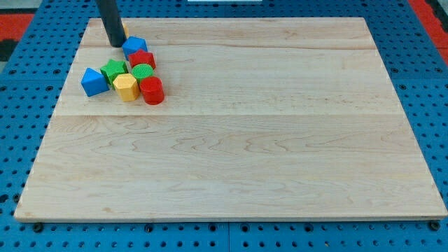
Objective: Move the blue cube to the top of the red star
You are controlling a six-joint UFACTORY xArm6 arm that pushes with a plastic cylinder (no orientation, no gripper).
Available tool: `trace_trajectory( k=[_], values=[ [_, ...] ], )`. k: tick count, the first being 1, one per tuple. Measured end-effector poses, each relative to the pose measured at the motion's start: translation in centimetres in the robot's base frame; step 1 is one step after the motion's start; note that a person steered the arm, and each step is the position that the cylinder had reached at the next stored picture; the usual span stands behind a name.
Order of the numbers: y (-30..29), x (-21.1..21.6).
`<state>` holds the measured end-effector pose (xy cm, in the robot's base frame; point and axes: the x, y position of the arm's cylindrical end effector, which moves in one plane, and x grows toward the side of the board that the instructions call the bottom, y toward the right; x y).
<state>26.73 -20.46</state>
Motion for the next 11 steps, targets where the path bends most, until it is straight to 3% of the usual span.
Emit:
trace_trajectory(
  k=[5, 6, 9, 10, 11],
  values=[
    [-1.1, 4.7],
    [3.4, 3.7],
    [6.7, -1.7],
    [4.1, -1.6],
    [2.9, 3.4]
  ],
)
